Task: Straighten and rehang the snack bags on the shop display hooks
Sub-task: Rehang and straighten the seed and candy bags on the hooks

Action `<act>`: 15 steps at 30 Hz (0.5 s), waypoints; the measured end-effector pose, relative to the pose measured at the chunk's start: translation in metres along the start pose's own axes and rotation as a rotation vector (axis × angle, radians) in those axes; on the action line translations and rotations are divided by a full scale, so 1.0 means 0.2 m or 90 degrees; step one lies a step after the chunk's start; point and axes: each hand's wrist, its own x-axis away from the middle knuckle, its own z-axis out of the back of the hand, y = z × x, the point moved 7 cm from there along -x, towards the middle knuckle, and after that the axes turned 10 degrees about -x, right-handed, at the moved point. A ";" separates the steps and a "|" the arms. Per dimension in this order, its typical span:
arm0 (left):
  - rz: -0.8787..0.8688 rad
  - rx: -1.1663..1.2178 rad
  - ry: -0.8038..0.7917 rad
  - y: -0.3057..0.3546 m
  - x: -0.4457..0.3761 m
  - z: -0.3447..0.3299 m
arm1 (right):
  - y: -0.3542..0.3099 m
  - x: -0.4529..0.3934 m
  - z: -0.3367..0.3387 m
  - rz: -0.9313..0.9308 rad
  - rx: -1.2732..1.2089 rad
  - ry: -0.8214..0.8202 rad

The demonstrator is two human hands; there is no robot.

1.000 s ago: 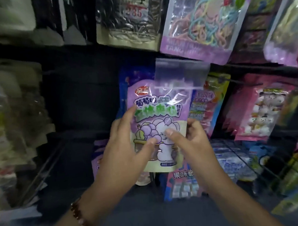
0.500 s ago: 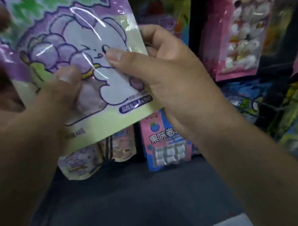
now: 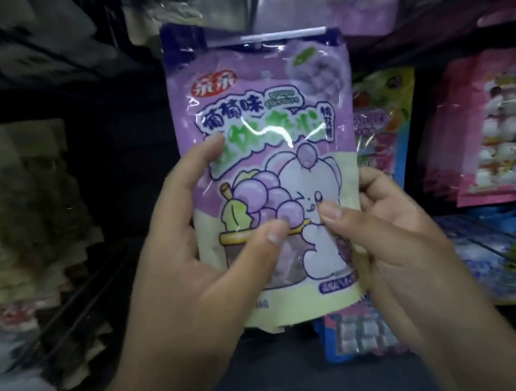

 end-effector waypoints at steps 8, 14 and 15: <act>-0.010 0.103 -0.006 0.06 -0.02 -0.02 | -0.10 0.05 0.01 0.075 0.065 0.022; 0.128 0.233 -0.108 -0.06 -0.15 -0.03 | -0.18 -0.10 -0.05 -0.015 0.122 -0.034; 0.161 0.248 -0.124 -0.09 -0.18 -0.04 | -0.19 -0.14 -0.06 -0.020 0.135 -0.014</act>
